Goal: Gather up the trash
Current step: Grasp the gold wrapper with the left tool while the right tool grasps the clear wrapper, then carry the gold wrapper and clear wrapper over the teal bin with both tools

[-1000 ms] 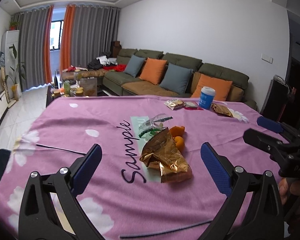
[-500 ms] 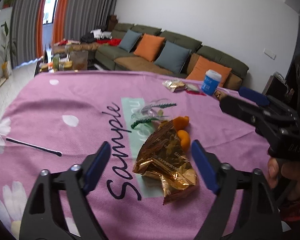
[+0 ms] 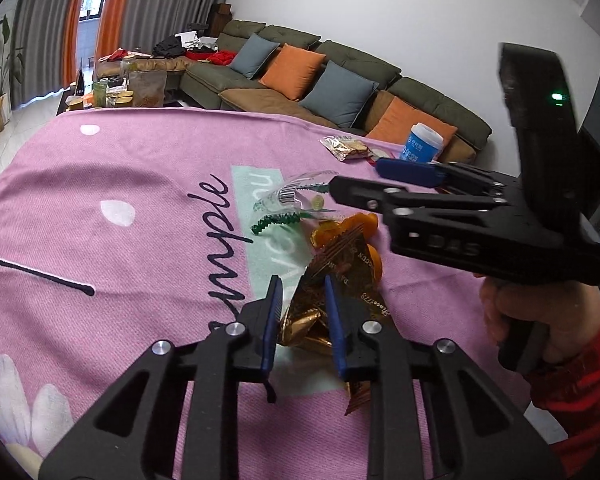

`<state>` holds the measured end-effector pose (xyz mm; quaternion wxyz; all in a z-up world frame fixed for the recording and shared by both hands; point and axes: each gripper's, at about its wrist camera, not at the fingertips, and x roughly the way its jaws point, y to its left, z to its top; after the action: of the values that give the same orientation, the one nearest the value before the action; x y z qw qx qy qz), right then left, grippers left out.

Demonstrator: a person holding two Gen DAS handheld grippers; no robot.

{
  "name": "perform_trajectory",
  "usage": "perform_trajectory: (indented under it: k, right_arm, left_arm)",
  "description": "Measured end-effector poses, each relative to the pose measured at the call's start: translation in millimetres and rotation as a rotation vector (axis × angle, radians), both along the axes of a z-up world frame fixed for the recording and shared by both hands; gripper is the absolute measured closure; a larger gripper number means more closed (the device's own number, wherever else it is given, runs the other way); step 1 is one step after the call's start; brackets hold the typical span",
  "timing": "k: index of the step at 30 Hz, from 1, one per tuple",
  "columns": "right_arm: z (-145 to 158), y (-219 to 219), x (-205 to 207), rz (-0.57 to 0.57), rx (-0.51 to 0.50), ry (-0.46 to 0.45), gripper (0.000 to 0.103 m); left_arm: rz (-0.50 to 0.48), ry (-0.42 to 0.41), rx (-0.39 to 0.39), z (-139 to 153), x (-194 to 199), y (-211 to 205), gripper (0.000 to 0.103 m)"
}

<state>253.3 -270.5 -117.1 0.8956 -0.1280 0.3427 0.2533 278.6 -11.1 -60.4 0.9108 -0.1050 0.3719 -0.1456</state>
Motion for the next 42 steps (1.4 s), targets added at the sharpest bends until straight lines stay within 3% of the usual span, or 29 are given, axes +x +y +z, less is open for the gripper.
perform_trajectory:
  k: [7,12,15,30,42]
  right_arm:
    - [-10,12,6,0.03,-0.061,0.028,0.071]
    - [-12,15,8,0.042,-0.057,0.038,0.092]
    - [-11,18,8,0.046,-0.057,0.036,0.099]
    - [32,21,-19,0.049,0.033,-0.032,0.101]
    - [68,47,-65,0.104,0.091,-0.11,0.101]
  left_arm:
    - [-0.004,0.003,-0.034,-1,-4,8,0.087]
    - [-0.009,-0.005,-0.046,-1,-6,10,0.087]
    - [-0.006,-0.006,-0.061,-1,-7,12,0.087]
    - [0.074,-0.052,-0.107,9,-28,37,0.088]
    - [0.22,-0.17,-0.067,50,-101,94,0.088]
